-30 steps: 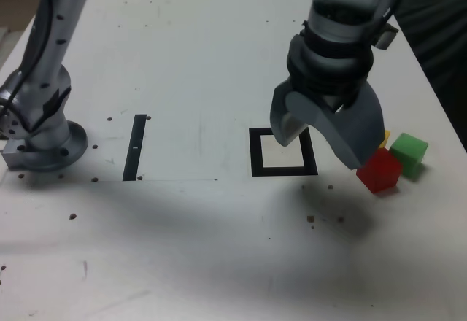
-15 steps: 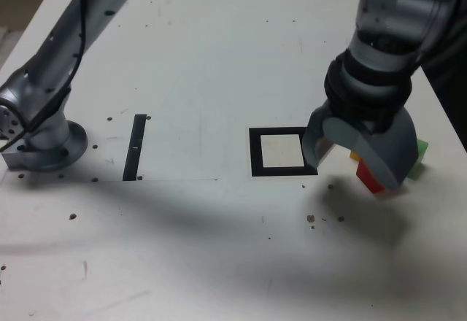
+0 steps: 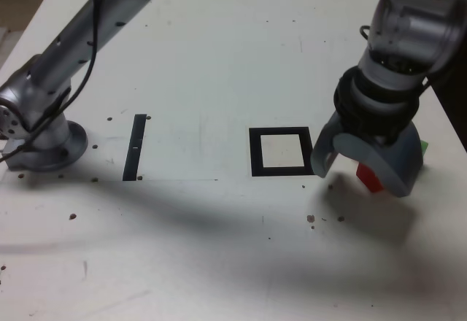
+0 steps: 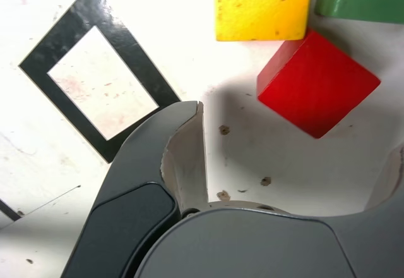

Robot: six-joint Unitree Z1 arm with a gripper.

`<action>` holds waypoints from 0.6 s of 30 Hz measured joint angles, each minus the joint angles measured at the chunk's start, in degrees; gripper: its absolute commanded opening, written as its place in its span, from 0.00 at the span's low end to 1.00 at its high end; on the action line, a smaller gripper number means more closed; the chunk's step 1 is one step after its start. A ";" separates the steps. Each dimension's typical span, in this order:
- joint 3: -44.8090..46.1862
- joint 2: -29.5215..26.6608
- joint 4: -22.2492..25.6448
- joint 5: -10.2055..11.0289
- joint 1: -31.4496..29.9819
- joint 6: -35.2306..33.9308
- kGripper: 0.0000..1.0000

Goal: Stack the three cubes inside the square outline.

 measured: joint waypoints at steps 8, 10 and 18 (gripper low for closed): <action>-1.70 2.18 0.00 -0.28 0.01 -0.08 0.98; -2.03 2.96 0.00 -0.41 0.06 -0.08 0.97; -3.40 4.01 0.01 -0.58 0.38 -0.23 0.92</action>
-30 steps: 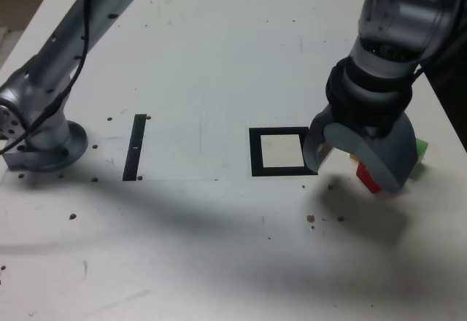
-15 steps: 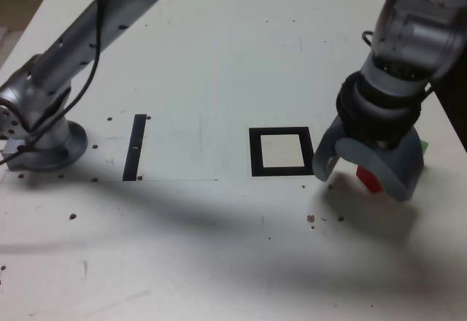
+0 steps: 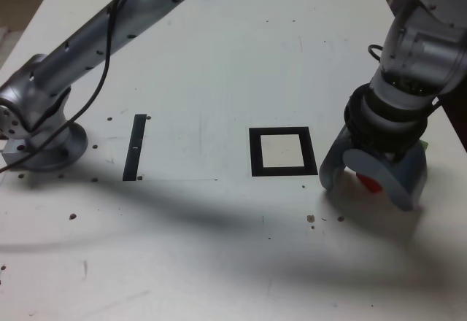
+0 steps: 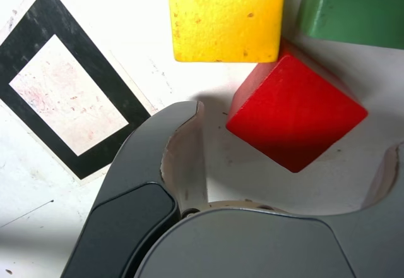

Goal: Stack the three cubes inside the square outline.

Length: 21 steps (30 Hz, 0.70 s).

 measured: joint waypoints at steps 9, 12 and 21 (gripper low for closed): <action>-0.19 0.19 -0.01 -0.08 0.28 -2.05 0.69; -0.19 0.22 -0.32 -0.05 0.28 -2.37 0.58; -0.19 0.22 -2.95 0.20 0.28 -2.05 0.36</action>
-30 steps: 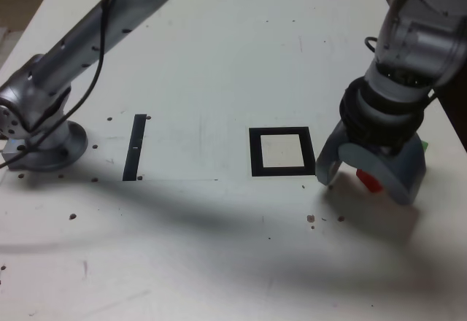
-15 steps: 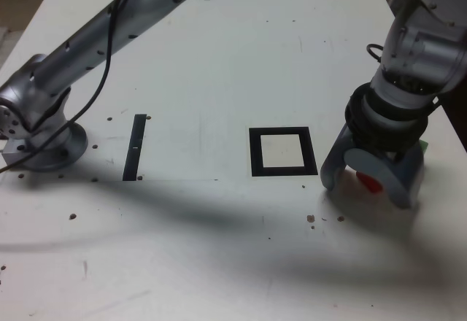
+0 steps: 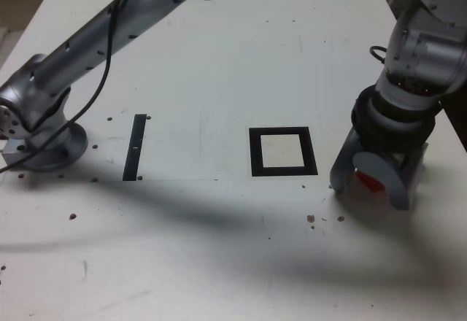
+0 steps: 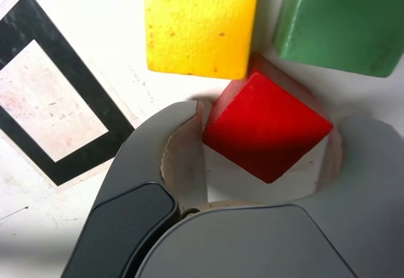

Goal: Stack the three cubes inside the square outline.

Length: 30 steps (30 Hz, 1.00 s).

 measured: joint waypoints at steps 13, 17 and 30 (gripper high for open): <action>1.52 -1.12 -0.19 -0.01 0.00 0.07 0.36; 4.49 -3.91 -0.20 0.08 0.00 -0.42 0.36; 16.63 -15.57 -2.17 0.36 0.00 -5.90 0.36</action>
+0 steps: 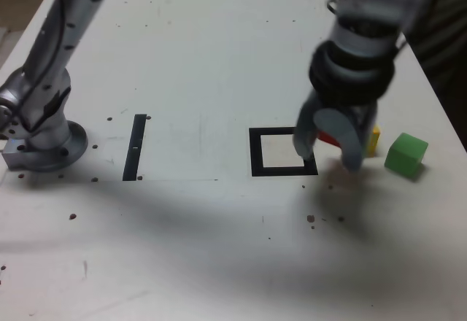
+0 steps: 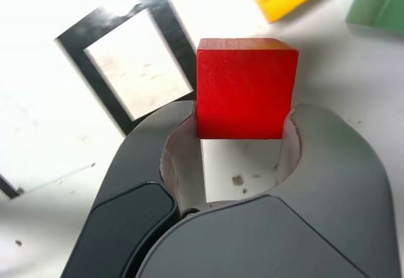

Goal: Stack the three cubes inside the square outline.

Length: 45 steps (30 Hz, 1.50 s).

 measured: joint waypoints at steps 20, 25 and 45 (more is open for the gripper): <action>22.48 -11.17 -13.35 -4.68 1.43 -18.21 0.36; 25.10 -11.17 -16.04 -5.36 2.05 -18.93 0.36; 28.42 -9.84 -18.81 -6.30 4.04 -18.77 0.63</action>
